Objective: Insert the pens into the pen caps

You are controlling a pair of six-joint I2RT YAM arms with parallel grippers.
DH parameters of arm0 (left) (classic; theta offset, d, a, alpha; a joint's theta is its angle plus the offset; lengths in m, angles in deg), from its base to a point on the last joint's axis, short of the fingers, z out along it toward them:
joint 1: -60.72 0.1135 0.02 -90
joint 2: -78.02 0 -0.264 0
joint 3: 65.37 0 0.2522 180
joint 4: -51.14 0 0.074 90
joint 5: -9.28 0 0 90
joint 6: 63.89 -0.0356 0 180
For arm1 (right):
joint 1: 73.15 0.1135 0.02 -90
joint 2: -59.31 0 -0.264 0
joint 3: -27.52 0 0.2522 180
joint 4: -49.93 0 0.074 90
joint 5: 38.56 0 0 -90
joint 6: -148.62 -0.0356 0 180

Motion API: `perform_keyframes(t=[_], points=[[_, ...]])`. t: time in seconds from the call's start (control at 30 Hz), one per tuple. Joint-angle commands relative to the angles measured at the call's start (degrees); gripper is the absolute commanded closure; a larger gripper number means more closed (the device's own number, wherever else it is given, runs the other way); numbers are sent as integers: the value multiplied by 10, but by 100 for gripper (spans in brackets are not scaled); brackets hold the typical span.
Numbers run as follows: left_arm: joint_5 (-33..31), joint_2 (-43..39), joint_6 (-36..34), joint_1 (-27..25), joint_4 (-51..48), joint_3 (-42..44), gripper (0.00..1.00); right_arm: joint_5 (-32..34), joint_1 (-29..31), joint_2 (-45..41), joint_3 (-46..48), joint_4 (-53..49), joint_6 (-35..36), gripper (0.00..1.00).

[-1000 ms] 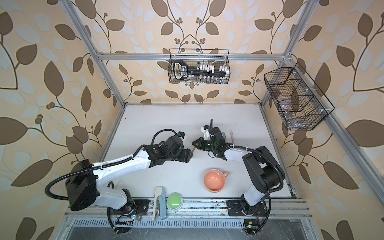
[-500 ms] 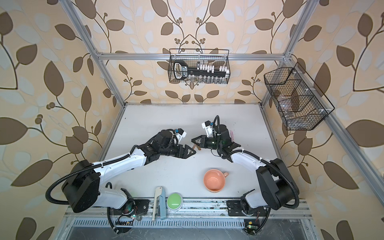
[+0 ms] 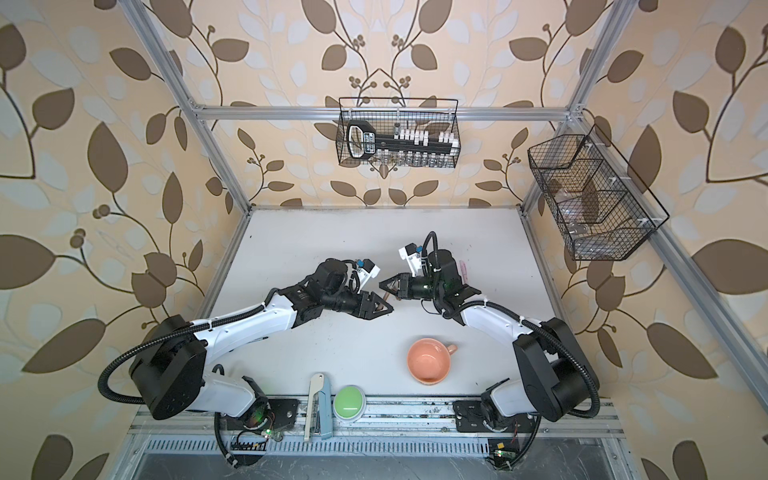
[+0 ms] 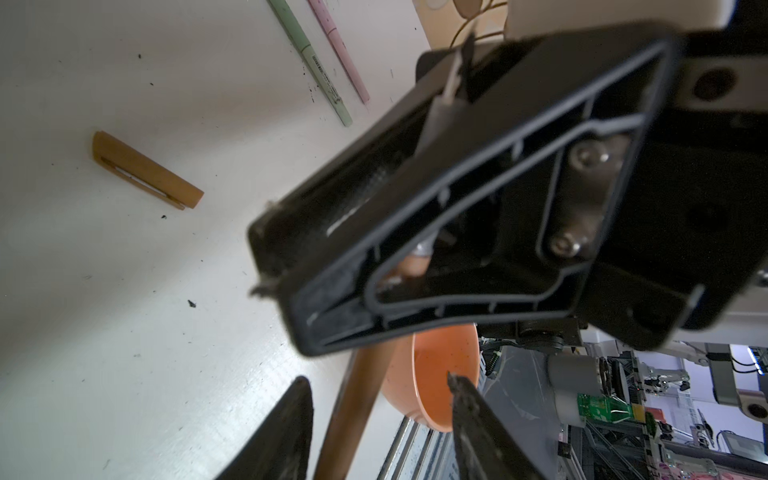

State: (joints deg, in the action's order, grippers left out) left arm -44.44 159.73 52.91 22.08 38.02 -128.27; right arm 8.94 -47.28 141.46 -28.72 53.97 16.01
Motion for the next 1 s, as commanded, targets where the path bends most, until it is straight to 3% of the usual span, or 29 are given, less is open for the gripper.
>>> perform_keyframes(t=[0.0, 0.17, 0.53, 0.73, 0.87, 0.97], points=[[15, -7, -21, 1, -2, -26, 54, -19, 3, 3, 0, 5, 0, 100], [22, -2, -20, 0, 1, -28, 74, -23, 2, 5, 2, 18, -9, 100], [39, 2, -19, 0, -2, -33, 68, -29, 5, 14, -3, 40, -26, 100], [28, 1, -31, 0, -17, -38, 83, -26, 7, 19, -17, 3, -2, 98], [3, -2, -38, 0, -24, -40, 88, -2, 9, 3, -30, -44, 29, 83], [-36, -7, -48, 0, -50, -45, 91, 79, 9, -37, -60, -154, 96, 63]])
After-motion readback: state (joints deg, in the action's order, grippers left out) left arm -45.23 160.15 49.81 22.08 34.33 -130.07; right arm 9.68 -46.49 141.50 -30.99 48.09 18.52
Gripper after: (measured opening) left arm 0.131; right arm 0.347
